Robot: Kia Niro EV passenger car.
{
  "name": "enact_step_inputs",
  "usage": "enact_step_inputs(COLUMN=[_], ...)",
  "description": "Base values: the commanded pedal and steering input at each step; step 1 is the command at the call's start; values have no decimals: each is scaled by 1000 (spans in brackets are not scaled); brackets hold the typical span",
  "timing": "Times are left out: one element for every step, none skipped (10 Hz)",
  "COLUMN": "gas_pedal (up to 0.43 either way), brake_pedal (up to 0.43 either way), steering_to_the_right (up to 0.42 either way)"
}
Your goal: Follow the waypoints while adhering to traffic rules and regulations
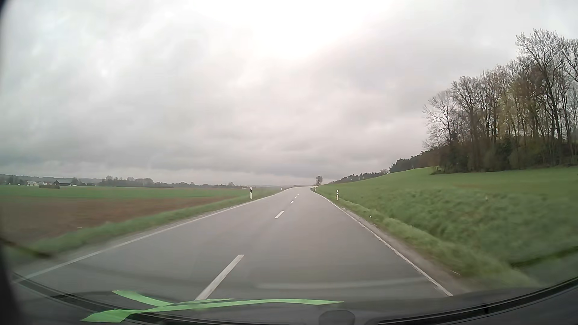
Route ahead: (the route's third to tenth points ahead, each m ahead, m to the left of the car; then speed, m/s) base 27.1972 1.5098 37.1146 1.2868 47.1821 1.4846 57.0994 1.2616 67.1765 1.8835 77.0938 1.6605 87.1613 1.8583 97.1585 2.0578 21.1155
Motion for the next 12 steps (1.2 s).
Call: enact_step_inputs(gas_pedal=[157, 150, 150, 150, 157, 169, 169, 177, 189, 189, 189, 197], brake_pedal=[0, 0, 0, 0, 0, 0, 0, 0, 0, 0, 0, 0], steering_to_the_right=[-6, -5, -2, 0, 0, 0, 0, 0, 0, 0, 0, 0])
